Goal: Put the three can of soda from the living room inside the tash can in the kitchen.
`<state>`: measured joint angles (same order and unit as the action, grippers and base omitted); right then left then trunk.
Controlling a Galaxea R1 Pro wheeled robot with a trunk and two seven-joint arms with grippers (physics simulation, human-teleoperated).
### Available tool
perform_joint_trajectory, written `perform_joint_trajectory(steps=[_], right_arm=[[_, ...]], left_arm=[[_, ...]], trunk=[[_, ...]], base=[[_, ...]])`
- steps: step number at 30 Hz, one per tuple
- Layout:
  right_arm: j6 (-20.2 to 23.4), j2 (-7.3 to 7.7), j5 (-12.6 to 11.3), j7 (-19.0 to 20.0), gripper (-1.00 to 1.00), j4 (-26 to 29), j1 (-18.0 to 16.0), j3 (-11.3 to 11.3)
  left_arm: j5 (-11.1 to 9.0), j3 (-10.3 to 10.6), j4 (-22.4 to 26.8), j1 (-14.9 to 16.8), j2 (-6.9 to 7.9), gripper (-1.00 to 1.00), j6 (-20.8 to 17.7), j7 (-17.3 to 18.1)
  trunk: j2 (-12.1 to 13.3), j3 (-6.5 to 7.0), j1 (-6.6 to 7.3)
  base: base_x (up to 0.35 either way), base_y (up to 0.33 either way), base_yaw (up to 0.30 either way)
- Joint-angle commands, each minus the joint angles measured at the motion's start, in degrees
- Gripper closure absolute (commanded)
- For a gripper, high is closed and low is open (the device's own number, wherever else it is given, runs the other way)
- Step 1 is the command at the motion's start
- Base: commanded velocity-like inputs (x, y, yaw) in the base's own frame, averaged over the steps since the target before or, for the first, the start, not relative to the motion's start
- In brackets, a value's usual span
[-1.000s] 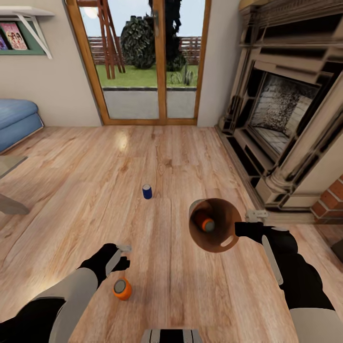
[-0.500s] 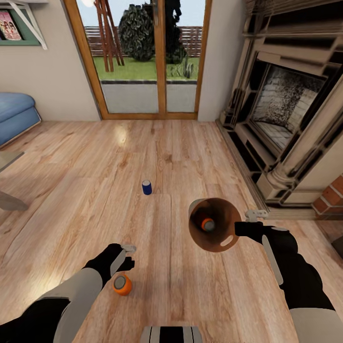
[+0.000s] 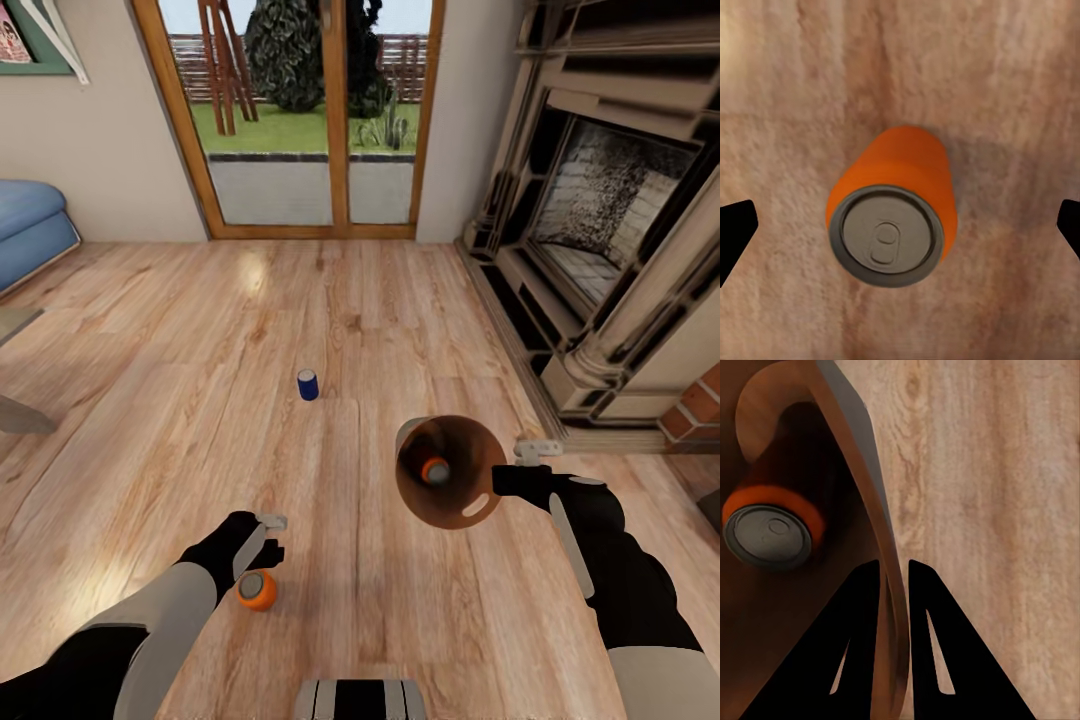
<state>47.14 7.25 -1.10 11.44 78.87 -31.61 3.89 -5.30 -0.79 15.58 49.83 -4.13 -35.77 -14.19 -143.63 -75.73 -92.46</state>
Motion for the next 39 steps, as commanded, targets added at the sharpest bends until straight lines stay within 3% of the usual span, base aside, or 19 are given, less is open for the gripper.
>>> perform_joint_trajectory(steps=[1, 6, 15, 28, 39], right_arm=[[0.06, 0.00, -1.01, 0.25, 1.00, 0.06, -0.03, -0.01], [0.01, -0.03, -1.01, 0.17, 1.00, 0.06, -0.03, -0.10], [-0.10, -0.04, -0.97, 0.00, 1.00, 0.06, -0.03, -0.31], [-0.20, -0.04, -0.92, -0.02, 1.00, 0.06, -0.03, -0.37], [-0.20, -0.05, -0.92, -0.06, 1.00, 0.05, -0.03, -0.42]], left_arm=[[0.01, 0.00, 0.01, 0.00, 0.00, -1.00, 0.00, -0.01], [0.02, 0.00, 0.05, 0.00, 0.06, -1.00, 0.00, 0.01], [0.03, 0.04, 0.13, 0.00, 0.10, -1.00, 0.02, -0.04], [-0.38, 0.10, 0.40, 0.00, 0.28, -1.00, 0.09, -0.19], [-0.41, 0.09, 0.65, 0.00, 0.23, -1.00, 0.09, 0.06]], trunk=[[-0.02, -0.22, -0.01], [-0.09, -1.33, -0.14], [-0.09, -1.35, -0.14], [-0.26, -4.46, -0.48], [-0.26, -4.47, -0.48]], base=[[0.000, 0.000, 0.000], [0.000, 0.000, 0.000], [0.000, 0.000, 0.000], [0.000, 0.000, 0.000], [0.000, 0.000, 0.000]])
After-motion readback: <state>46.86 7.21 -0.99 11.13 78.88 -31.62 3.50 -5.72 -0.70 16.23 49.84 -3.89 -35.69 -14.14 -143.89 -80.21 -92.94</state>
